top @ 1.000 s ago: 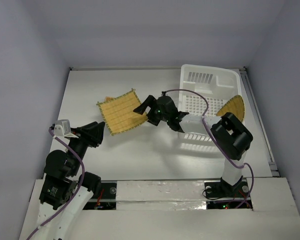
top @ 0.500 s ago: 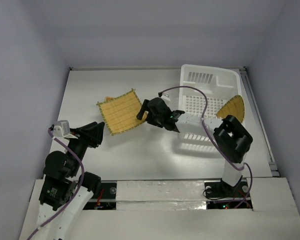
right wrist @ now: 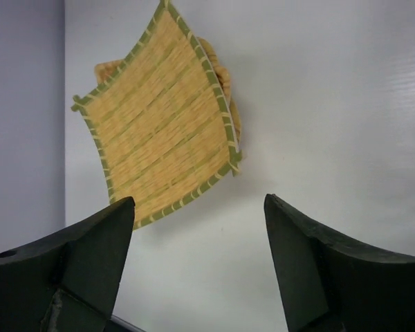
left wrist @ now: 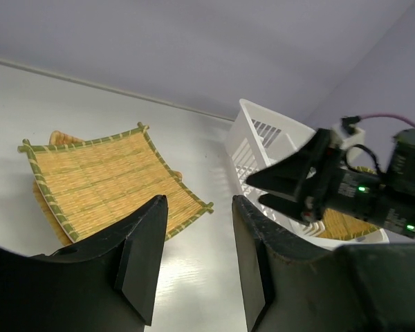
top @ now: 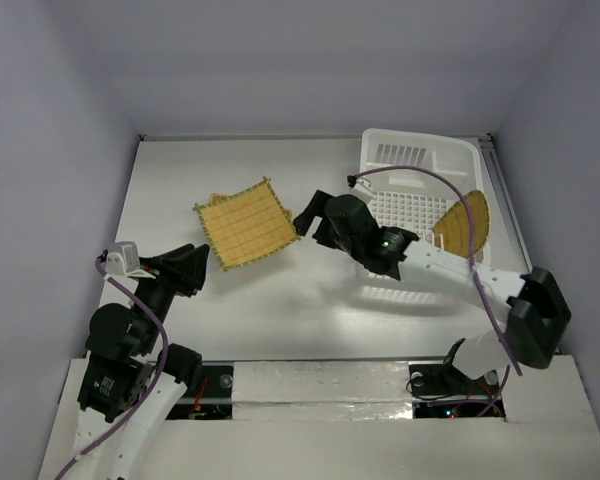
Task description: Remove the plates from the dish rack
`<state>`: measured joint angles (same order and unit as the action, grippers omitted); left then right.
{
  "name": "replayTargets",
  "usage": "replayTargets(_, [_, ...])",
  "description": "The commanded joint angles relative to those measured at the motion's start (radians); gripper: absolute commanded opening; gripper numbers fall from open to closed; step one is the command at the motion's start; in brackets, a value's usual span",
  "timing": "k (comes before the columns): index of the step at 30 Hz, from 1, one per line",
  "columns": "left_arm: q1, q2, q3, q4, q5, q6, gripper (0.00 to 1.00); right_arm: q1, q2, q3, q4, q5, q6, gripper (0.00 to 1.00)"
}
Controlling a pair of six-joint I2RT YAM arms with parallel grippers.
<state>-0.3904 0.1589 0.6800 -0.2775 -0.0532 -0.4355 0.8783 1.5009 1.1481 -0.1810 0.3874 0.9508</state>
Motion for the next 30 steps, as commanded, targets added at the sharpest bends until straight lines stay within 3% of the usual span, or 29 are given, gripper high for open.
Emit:
replayTargets(1, [0.004,-0.019,-0.002,0.047,0.013,0.0,0.39,0.008,-0.154,-0.063,-0.105,0.157,-0.014,0.78])
replayTargets(2, [0.004,-0.019,-0.002,0.05,0.015,0.0,0.39,0.008,-0.239,-0.074,-0.142,0.203,-0.017,0.38])
replayTargets(3, [0.004,-0.021,-0.002,0.049,0.016,0.0,0.39,0.008,-0.281,-0.068,-0.191,0.258,-0.023,0.16])
replayTargets(4, [0.004,-0.022,-0.002,0.05,0.018,0.001,0.39,-0.001,-0.319,-0.057,-0.303,0.369,-0.027,0.03])
replayTargets(5, [0.004,-0.024,-0.003,0.052,0.024,0.003,0.39,-0.013,-0.355,-0.044,-0.357,0.414,-0.043,0.0])
replayTargets(9, [0.004,-0.032,-0.007,0.06,0.039,0.006,0.38,-0.151,-0.508,0.018,-0.612,0.582,-0.063,0.0])
replayTargets(10, [0.004,-0.033,-0.007,0.063,0.044,0.007,0.36,-0.236,-0.527,0.019,-0.674,0.602,-0.072,0.0])
replayTargets(13, [0.004,-0.029,-0.011,0.073,0.09,0.014,0.36,-0.358,-0.574,-0.005,-0.687,0.594,-0.158,0.0])
replayTargets(16, [-0.005,-0.016,-0.01,0.074,0.111,0.02,0.36,-0.462,-0.577,0.002,-0.736,0.617,-0.181,0.38])
replayTargets(17, [-0.014,-0.016,-0.008,0.072,0.116,0.02,0.36,-0.496,-0.576,0.01,-0.771,0.626,-0.181,0.63])
replayTargets(20, [-0.025,-0.027,-0.008,0.072,0.118,0.023,0.36,-0.551,-0.553,0.021,-0.779,0.64,-0.245,0.81])
replayTargets(22, [-0.036,-0.042,-0.008,0.072,0.115,0.021,0.37,-0.601,-0.536,0.016,-0.779,0.631,-0.27,0.81])
replayTargets(30, [-0.056,-0.07,-0.005,0.069,0.108,0.021,0.4,-0.682,-0.407,-0.027,-0.715,0.582,-0.369,0.55])
